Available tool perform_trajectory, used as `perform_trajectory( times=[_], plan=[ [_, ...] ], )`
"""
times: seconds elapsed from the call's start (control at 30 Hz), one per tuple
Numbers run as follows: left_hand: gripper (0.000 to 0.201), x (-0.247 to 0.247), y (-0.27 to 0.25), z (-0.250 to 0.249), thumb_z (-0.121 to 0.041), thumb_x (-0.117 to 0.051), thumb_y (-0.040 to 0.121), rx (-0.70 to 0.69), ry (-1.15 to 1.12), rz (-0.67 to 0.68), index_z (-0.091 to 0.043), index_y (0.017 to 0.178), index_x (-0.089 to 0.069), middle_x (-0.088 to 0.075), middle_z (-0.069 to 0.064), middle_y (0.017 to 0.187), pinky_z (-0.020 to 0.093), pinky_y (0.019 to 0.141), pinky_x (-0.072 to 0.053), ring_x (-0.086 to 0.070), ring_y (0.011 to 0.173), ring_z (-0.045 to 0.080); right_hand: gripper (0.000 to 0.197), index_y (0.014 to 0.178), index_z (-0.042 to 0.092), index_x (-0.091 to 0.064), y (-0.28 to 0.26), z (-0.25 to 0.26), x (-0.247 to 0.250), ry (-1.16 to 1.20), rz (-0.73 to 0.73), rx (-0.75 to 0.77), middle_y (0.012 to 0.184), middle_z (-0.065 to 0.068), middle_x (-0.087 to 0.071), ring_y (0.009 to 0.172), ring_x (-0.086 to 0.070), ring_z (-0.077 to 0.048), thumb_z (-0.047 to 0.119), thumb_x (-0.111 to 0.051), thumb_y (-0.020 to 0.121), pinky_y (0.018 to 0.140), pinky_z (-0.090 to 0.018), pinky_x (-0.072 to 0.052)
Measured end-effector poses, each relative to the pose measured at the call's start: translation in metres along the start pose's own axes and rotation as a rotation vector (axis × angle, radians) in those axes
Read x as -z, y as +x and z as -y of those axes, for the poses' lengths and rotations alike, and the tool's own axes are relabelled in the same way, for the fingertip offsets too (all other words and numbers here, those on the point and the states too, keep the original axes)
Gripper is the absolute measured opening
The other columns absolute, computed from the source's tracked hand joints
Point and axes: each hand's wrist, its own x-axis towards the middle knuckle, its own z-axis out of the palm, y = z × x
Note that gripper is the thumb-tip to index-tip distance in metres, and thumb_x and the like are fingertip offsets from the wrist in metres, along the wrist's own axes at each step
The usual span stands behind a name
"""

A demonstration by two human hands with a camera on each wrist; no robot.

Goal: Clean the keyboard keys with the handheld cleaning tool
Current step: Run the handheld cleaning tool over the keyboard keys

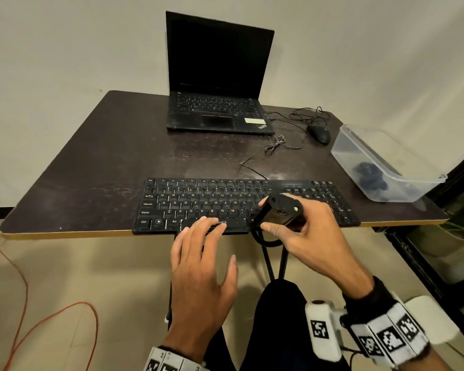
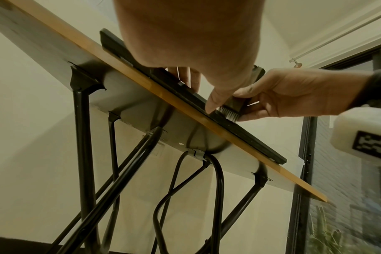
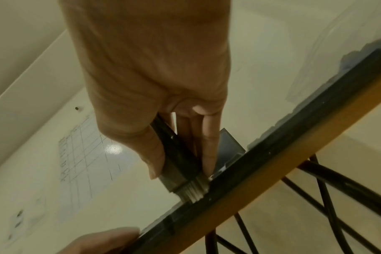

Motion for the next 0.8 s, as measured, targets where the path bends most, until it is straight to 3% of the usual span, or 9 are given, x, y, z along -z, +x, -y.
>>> perform_trajectory(
  times=[0.17, 0.33, 0.47, 0.63, 0.8],
  plan=[
    [0.057, -0.002, 0.0, 0.002, -0.024, -0.069, 0.086, -0.004, 0.008, 0.0, -0.014, 0.141, -0.061, -0.054, -0.001, 0.149, 0.045, 0.129, -0.022, -0.048, 0.145, 0.022, 0.031, 0.109, 0.033, -0.08, 0.008, -0.01, 0.022, -0.131, -0.176, -0.062, 0.089, 0.024, -0.079, 0.089, -0.073, 0.004, 0.023, -0.09, 0.081, 0.09, -0.038, -0.061],
    [0.056, -0.004, -0.001, 0.005, -0.028, -0.065, 0.087, -0.02, 0.013, -0.001, -0.013, 0.141, -0.061, -0.054, 0.0, 0.149, 0.049, 0.127, -0.025, -0.048, 0.145, 0.022, 0.03, 0.11, 0.032, -0.08, 0.001, -0.012, 0.023, -0.002, 0.033, -0.014, 0.099, 0.018, -0.081, 0.098, -0.077, -0.005, 0.017, -0.088, 0.085, 0.094, -0.046, -0.061],
    [0.055, -0.003, -0.001, 0.004, -0.03, -0.061, 0.087, -0.034, 0.009, -0.011, -0.012, 0.139, -0.062, -0.055, -0.001, 0.148, 0.042, 0.129, -0.021, -0.048, 0.145, 0.022, 0.025, 0.104, 0.03, -0.08, 0.008, -0.024, 0.032, -0.014, -0.127, -0.1, 0.09, 0.019, -0.081, 0.089, -0.077, -0.004, 0.022, -0.09, 0.083, 0.09, -0.048, -0.063],
    [0.058, -0.004, -0.001, 0.006, -0.03, -0.061, 0.084, -0.037, 0.013, -0.015, -0.013, 0.14, -0.062, -0.054, -0.003, 0.149, 0.038, 0.129, -0.019, -0.046, 0.147, 0.02, 0.029, 0.109, 0.029, -0.08, 0.0, -0.01, 0.014, 0.06, 0.045, 0.016, 0.1, 0.015, -0.081, 0.098, -0.077, -0.007, 0.026, -0.085, 0.081, 0.094, -0.046, -0.061],
    [0.057, -0.004, 0.0, 0.007, -0.03, -0.06, 0.083, -0.061, 0.021, -0.032, -0.013, 0.137, -0.064, -0.056, -0.003, 0.148, 0.04, 0.129, -0.02, -0.048, 0.146, 0.02, 0.025, 0.103, 0.026, -0.079, 0.005, -0.026, 0.024, 0.038, -0.098, -0.079, 0.092, 0.014, -0.081, 0.09, -0.078, -0.008, 0.034, -0.087, 0.08, 0.087, -0.048, -0.063]
  ],
)
